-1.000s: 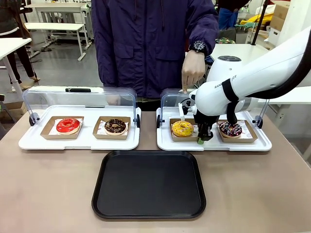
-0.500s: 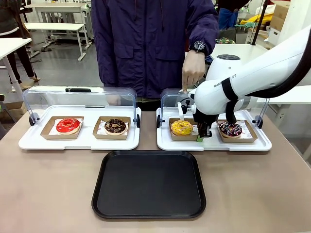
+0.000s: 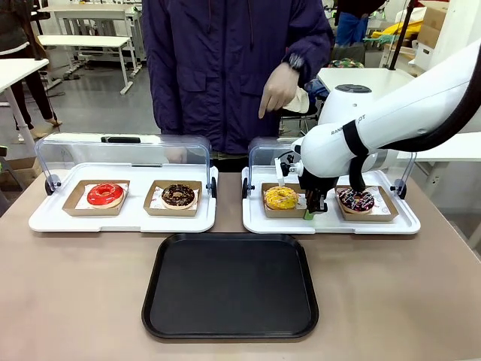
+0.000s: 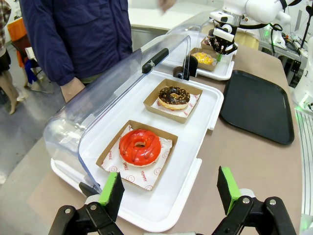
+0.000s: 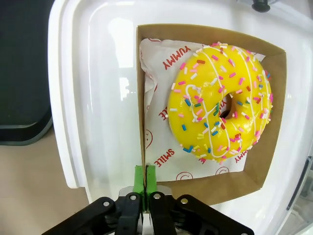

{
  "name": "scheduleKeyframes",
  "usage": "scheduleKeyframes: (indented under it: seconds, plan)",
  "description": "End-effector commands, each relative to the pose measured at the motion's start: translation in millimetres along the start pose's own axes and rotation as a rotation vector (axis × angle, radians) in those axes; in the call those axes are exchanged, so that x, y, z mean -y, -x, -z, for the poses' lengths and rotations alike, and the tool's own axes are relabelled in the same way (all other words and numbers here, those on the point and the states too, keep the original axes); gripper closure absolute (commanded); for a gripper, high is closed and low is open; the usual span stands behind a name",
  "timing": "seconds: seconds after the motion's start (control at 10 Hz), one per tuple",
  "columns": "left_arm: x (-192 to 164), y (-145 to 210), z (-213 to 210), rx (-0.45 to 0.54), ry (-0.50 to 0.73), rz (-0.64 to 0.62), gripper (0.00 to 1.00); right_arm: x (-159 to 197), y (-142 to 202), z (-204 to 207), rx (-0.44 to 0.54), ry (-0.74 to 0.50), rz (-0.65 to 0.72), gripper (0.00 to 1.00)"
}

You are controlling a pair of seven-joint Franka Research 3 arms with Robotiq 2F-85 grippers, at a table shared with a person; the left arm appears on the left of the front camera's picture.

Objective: Move the third donut from the left to the tray.
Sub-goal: Pick up the Paper togo box containing the Donut indicated by the person and place it on the Handle tray.

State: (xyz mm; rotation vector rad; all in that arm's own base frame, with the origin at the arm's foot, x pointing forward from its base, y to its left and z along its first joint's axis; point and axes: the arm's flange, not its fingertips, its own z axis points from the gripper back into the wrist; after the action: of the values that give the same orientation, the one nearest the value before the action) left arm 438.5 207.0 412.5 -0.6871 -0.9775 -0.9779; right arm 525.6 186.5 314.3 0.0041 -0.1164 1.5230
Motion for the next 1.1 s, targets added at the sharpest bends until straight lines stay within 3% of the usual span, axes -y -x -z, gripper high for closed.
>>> scheduleKeyframes:
  seconds: [0.0,0.7,1.0]
  plan:
    - [1,-3,-1,-0.010,0.005,-0.004,0.00,0,0,0,-0.002,0.000,-0.002,1.00]
    - [1,-3,-1,-0.010,0.005,-0.004,0.00,-29,-5,-57,0.022,0.180,0.009,0.98]
    - [1,-3,-1,-0.010,0.005,-0.004,0.00,-62,-6,-80,0.028,0.215,0.039,0.98]
